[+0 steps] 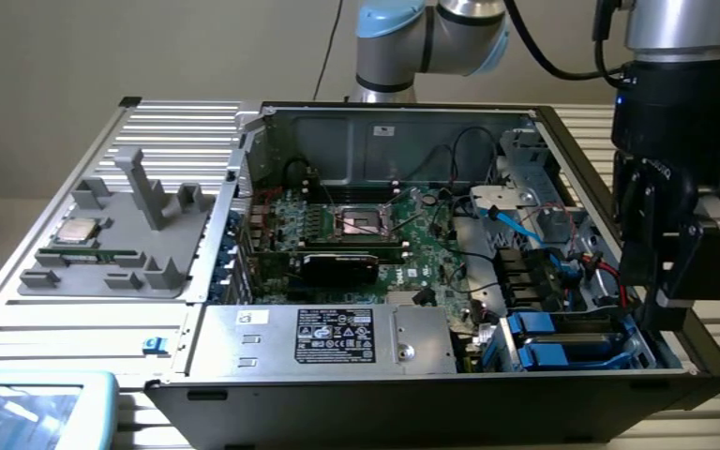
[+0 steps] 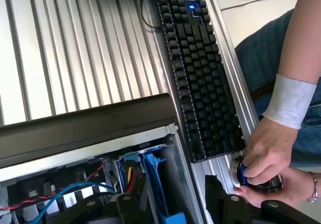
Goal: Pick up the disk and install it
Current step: 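Insert the first disk wire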
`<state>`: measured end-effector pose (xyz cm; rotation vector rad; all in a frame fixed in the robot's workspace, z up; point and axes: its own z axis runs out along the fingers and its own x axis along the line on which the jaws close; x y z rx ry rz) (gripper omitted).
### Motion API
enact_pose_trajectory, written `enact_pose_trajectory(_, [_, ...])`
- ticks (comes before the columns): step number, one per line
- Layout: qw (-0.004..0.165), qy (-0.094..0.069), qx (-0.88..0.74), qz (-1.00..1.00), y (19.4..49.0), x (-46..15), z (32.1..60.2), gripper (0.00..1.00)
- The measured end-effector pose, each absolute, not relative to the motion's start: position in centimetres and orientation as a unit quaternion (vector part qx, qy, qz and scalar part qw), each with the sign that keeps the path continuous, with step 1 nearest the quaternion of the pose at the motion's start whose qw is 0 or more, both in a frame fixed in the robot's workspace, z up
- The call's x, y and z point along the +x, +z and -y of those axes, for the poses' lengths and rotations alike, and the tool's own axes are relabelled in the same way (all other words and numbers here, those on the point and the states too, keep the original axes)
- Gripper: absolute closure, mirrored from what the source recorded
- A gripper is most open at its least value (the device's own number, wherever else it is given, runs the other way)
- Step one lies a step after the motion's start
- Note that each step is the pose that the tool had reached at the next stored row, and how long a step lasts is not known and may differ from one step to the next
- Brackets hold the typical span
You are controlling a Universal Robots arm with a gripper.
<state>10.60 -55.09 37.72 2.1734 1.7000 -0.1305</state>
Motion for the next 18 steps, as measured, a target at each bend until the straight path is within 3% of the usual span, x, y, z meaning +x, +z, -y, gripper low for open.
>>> enact_pose_trajectory(8, [0.187,-0.044,0.757,-0.625,37.52,9.89,55.47,0.42])
enact_pose_trajectory(16, [0.161,-0.073,0.751,-0.636,37.37,9.75,55.87,0.42])
enact_pose_trajectory(18, [0.154,-0.067,0.746,-0.645,37.34,9.75,55.87,0.42])
